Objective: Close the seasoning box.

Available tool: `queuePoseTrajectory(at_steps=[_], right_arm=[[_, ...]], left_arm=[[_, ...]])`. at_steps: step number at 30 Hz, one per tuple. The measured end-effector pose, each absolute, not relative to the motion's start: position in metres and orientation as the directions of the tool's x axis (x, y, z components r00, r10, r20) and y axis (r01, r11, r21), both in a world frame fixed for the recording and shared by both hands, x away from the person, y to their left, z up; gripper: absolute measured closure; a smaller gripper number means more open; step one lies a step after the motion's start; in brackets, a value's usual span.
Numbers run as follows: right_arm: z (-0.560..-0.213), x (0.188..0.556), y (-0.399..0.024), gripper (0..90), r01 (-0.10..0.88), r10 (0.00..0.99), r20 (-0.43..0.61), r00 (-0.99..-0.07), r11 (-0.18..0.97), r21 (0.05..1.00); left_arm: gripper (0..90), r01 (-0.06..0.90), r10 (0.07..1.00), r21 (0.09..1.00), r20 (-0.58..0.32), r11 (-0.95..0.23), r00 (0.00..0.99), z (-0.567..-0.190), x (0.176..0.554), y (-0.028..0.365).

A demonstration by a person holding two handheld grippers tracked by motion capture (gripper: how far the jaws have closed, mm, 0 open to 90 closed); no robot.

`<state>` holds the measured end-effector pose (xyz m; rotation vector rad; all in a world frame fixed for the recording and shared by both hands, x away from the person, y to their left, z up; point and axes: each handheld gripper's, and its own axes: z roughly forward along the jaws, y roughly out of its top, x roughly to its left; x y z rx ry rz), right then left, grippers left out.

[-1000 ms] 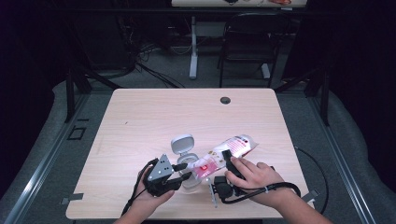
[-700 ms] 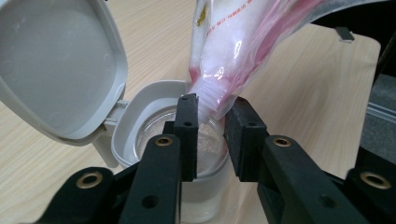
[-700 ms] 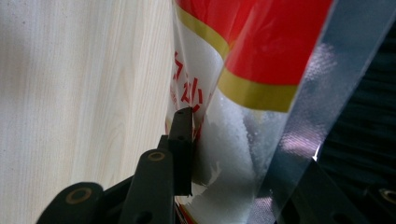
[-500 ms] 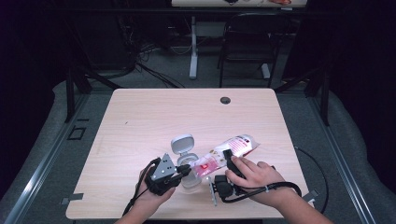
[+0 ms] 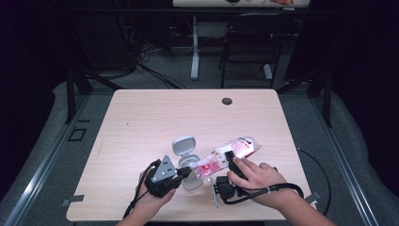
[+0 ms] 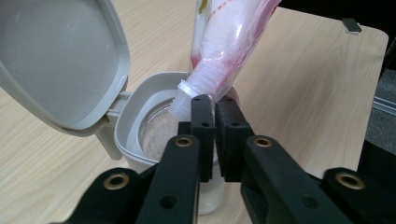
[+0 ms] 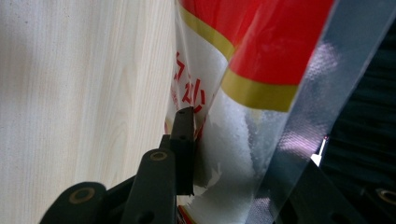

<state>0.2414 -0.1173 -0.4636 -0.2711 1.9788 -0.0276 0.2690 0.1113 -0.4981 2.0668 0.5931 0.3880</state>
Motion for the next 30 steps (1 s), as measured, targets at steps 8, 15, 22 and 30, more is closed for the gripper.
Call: queuePoseTrajectory(at_steps=[8, 15, 22, 30], right_arm=[[-0.4643, 0.2419, -0.1172, 69.5, -0.179, -0.204, -0.900, -0.385, 0.973, -0.144], [-0.4629, 0.2419, -0.1174, 69.7, -0.168, -0.208, -0.898, -0.388, 0.974, -0.153], [-0.4611, 0.2408, -0.1146, 70.2, -0.176, -0.215, -0.900, -0.380, 0.972, -0.158], [-0.4573, 0.2370, -0.1109, 71.0, -0.174, -0.234, -0.900, -0.369, 0.968, -0.181]], left_arm=[[84.2, 0.235, 0.546, 0.856, 0.064, -0.460, 0.836, -0.4918, 0.2658, 0.1064], [89.1, 0.220, 0.538, 0.852, 0.082, -0.474, 0.839, -0.4937, 0.2654, 0.1046], [90.0, 0.215, 0.536, 0.845, 0.097, -0.489, 0.838, -0.4940, 0.2649, 0.1044], [90.0, 0.229, 0.537, 0.842, 0.082, -0.488, 0.840, -0.4960, 0.2663, 0.1060]])
